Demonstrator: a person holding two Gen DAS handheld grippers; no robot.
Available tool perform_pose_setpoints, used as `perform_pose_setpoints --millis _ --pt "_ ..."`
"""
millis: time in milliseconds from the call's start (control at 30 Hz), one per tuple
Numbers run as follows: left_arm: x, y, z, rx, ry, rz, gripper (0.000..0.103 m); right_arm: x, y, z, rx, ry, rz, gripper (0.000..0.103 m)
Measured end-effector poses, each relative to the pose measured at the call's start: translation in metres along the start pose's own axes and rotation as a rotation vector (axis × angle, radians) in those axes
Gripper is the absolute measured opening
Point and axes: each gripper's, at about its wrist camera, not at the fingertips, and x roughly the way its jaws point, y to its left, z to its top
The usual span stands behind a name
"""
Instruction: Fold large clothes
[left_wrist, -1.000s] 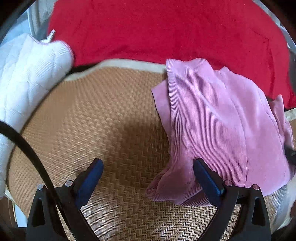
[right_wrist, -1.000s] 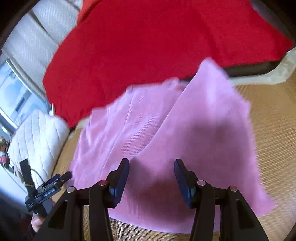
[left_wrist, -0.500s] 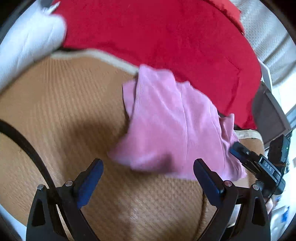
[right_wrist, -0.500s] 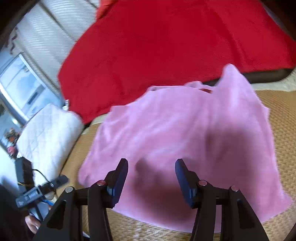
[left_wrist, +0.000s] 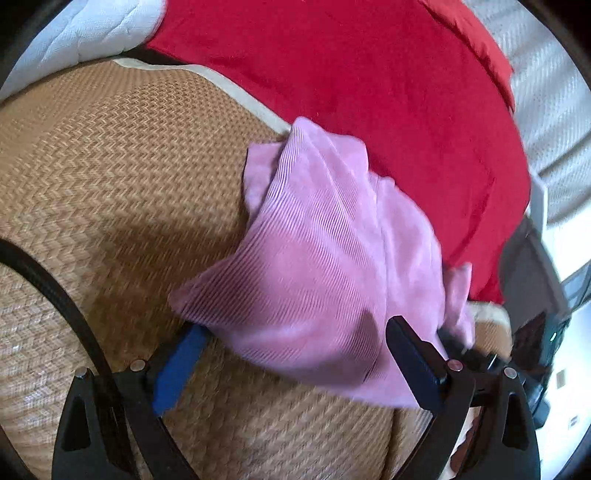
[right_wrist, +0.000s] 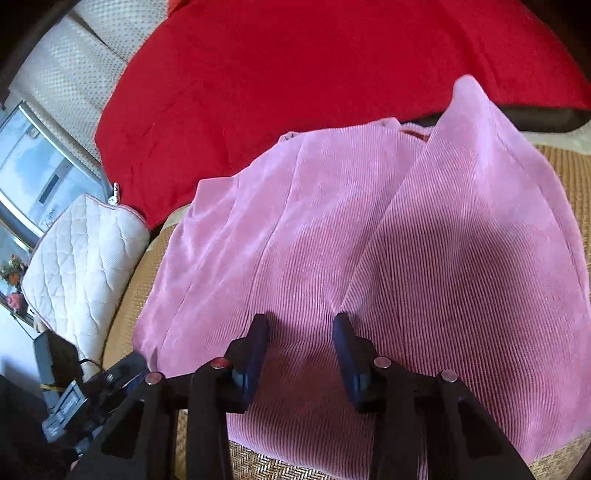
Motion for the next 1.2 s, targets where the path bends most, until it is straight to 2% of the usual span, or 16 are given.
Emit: perform_pose_setpoints --millis 33,133,233,333,400,433,500,567,733,767,967,1033,1067,1100,1167,1200 --pt "0.003 0.000 0.003 -0.019 -0.004 -0.036 0.097 0.002 -0.002 0.001 0.002 0.011 0.011 0.040" --pt "0.011 -0.002 0.009 -0.040 -0.031 -0.073 0.094 0.004 -0.007 0.003 0.025 0.021 0.038 0.040" --pt "0.016 -0.013 0.014 0.008 -0.057 -0.069 0.058 0.000 -0.012 0.003 0.025 0.025 0.050 0.040" --pt "0.028 -0.016 0.022 0.022 -0.065 -0.067 0.056 0.000 -0.015 0.001 0.033 0.032 0.070 0.040" --pt "0.042 -0.019 0.028 0.015 -0.035 -0.062 0.068 -0.003 -0.021 0.001 0.048 0.040 0.093 0.039" --pt "0.048 -0.021 0.030 0.014 -0.024 -0.067 0.069 -0.003 -0.024 0.000 0.051 0.043 0.100 0.038" --pt "0.059 -0.026 0.036 0.015 -0.023 -0.071 0.066 -0.002 -0.027 0.001 0.054 0.049 0.112 0.037" --pt "0.061 -0.031 0.044 0.022 -0.033 -0.081 0.036 -0.003 -0.030 0.001 0.056 0.055 0.121 0.037" --pt "0.055 -0.080 0.048 0.230 -0.116 -0.096 0.030 -0.002 -0.040 0.003 0.083 0.073 0.165 0.034" --pt "0.055 -0.094 0.043 0.310 -0.135 -0.083 0.030 -0.003 -0.043 0.002 0.093 0.076 0.174 0.034" --pt "0.072 -0.133 0.017 0.595 -0.140 -0.006 0.029 -0.009 -0.057 0.006 0.157 0.107 0.232 0.035" --pt "0.077 -0.139 0.009 0.648 -0.141 0.003 0.029 -0.018 -0.058 0.014 0.192 0.113 0.256 0.050" --pt "0.076 -0.140 0.004 0.664 -0.141 0.003 0.029 -0.025 -0.057 0.019 0.196 0.093 0.260 0.075" --pt "0.078 -0.142 0.004 0.673 -0.142 0.007 0.029 -0.034 -0.055 0.024 0.190 0.057 0.267 0.088" --pt "0.078 -0.144 0.006 0.663 -0.136 0.002 0.029 -0.048 -0.043 0.036 0.156 0.007 0.287 0.090" --pt "0.080 -0.145 0.007 0.657 -0.135 0.000 0.029 -0.049 -0.033 0.045 0.125 0.019 0.298 0.090"
